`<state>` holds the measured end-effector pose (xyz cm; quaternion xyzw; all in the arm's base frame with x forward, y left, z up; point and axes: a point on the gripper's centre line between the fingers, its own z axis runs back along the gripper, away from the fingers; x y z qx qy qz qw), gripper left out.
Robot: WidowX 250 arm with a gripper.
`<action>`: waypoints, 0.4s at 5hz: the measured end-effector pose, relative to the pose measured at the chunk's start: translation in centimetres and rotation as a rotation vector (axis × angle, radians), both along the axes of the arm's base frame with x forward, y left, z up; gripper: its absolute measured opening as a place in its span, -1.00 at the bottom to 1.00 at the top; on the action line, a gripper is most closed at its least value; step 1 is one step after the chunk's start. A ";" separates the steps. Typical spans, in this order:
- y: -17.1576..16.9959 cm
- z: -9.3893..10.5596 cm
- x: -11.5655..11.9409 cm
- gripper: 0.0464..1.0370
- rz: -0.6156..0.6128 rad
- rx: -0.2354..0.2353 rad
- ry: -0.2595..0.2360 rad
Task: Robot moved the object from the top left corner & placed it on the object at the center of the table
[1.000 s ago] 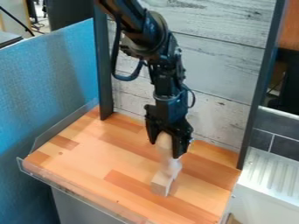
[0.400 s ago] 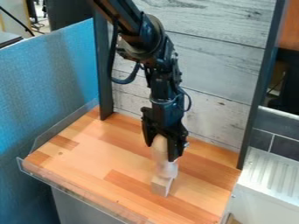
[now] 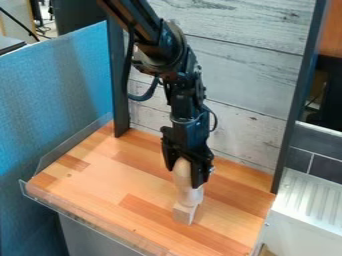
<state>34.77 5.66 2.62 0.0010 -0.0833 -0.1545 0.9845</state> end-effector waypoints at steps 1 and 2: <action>0.0 -0.1 0.0 0.74 0.003 -0.011 -0.012; -0.1 -0.2 0.1 0.82 0.006 -0.015 -0.026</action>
